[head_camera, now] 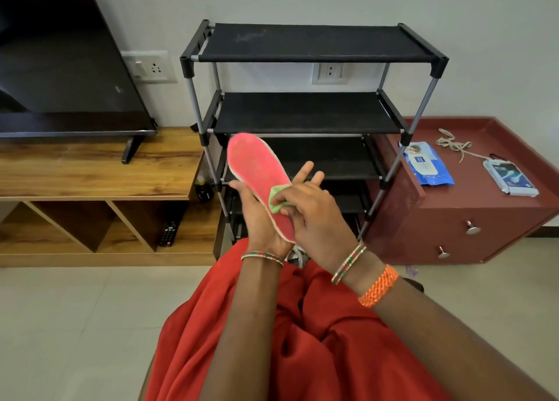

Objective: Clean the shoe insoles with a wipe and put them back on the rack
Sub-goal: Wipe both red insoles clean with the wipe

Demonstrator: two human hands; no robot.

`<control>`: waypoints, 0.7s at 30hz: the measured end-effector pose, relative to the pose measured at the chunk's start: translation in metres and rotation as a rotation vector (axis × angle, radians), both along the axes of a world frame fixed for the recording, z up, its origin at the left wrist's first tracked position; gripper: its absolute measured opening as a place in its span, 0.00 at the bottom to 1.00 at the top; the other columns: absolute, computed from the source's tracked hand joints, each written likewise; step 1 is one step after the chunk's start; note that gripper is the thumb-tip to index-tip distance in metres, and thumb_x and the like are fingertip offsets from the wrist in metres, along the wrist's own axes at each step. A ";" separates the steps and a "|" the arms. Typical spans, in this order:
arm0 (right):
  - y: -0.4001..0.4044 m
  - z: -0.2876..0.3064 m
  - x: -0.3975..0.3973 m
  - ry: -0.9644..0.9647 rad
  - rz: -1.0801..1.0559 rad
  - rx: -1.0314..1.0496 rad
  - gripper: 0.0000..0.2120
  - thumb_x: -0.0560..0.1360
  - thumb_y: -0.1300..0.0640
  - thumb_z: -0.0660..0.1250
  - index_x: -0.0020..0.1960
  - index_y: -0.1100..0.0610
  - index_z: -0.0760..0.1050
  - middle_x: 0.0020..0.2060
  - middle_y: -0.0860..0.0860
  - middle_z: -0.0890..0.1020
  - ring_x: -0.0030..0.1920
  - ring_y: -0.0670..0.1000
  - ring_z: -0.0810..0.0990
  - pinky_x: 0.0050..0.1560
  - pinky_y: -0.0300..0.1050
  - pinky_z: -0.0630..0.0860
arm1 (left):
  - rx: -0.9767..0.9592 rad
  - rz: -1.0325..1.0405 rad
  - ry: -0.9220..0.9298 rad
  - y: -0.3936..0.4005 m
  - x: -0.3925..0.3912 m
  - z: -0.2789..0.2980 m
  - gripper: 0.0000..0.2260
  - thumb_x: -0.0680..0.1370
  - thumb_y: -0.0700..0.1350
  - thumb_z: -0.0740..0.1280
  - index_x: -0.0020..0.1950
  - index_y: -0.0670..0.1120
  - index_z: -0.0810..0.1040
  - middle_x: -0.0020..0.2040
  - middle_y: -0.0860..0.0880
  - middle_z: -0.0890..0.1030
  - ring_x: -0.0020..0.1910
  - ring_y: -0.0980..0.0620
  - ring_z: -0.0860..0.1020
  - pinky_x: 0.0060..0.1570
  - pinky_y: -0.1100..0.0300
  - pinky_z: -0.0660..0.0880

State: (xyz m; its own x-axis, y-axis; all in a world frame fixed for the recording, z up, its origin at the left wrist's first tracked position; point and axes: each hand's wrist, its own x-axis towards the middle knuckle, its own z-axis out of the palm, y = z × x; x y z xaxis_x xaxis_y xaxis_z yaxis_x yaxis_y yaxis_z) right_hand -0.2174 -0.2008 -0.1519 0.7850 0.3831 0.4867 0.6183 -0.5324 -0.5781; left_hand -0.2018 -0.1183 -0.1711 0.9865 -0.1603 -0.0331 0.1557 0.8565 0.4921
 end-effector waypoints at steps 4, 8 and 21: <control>0.010 0.017 0.013 -0.034 -0.114 0.017 0.16 0.72 0.53 0.52 0.46 0.58 0.76 0.43 0.51 0.79 0.47 0.50 0.74 0.46 0.47 0.74 | 0.126 0.032 0.034 -0.015 -0.001 0.008 0.43 0.74 0.72 0.38 0.47 0.46 0.86 0.54 0.42 0.82 0.58 0.40 0.76 0.65 0.43 0.67; 0.008 0.004 0.004 -0.046 -0.057 -0.016 0.09 0.73 0.64 0.59 0.48 0.59 0.77 0.45 0.53 0.80 0.49 0.52 0.76 0.46 0.52 0.76 | 0.057 0.048 0.039 0.002 -0.003 0.007 0.42 0.76 0.70 0.38 0.47 0.46 0.86 0.50 0.42 0.84 0.55 0.42 0.78 0.69 0.45 0.61; -0.007 0.013 0.018 -0.160 -0.114 -0.075 0.08 0.69 0.68 0.63 0.42 0.59 0.79 0.37 0.52 0.80 0.42 0.54 0.77 0.39 0.52 0.77 | 0.122 0.091 0.106 -0.011 0.006 0.004 0.36 0.77 0.68 0.43 0.66 0.42 0.71 0.54 0.43 0.81 0.55 0.48 0.79 0.64 0.53 0.70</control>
State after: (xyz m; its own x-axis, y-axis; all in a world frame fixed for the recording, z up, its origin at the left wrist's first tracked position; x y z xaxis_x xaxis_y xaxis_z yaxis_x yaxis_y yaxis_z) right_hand -0.1991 -0.2079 -0.1387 0.7401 0.3360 0.5825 0.6325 -0.6421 -0.4332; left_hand -0.1963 -0.1289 -0.1675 0.9867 -0.0590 -0.1515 0.1369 0.8042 0.5784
